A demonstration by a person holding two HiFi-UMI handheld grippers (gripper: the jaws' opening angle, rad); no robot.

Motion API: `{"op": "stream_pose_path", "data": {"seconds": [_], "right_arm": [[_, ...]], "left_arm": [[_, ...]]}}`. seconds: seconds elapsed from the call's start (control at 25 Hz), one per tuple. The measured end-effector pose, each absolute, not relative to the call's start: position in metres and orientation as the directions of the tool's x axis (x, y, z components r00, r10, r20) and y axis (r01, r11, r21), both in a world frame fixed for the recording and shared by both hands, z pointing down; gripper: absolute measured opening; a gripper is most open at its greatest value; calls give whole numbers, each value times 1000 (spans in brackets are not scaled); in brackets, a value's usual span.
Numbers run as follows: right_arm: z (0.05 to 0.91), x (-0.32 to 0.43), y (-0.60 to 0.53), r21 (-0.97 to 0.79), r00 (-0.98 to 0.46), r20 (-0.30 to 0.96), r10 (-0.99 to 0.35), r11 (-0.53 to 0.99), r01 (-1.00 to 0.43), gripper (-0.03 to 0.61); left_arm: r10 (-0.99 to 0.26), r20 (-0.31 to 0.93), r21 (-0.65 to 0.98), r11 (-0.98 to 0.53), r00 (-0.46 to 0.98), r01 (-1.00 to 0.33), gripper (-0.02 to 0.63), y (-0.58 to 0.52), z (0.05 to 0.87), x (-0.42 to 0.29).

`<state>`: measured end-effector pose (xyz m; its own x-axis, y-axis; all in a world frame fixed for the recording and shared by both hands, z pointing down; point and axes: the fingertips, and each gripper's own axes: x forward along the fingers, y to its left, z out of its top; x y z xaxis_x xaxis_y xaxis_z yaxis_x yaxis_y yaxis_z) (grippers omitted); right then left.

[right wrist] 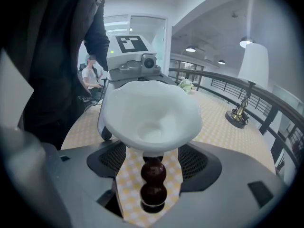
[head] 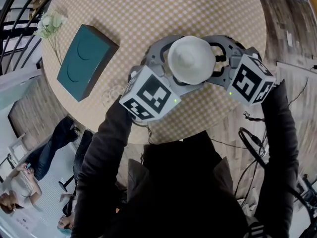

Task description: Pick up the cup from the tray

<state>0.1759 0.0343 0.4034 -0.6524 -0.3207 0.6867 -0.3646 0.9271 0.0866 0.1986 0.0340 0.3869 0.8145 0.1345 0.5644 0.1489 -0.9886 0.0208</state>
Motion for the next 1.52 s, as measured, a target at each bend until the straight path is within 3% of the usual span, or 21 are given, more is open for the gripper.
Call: {"op": "stream_pose_path", "data": {"seconds": [0.28, 1.52], "right_arm": [[419, 172, 34, 62, -665, 675, -322, 922, -383, 336], [439, 176, 34, 106, -598, 734, -322, 924, -368, 337]], "left_arm": [[193, 538, 85, -981, 821, 176, 523, 39, 405, 197], [214, 571, 123, -977, 793, 175, 522, 36, 425, 188]]}}
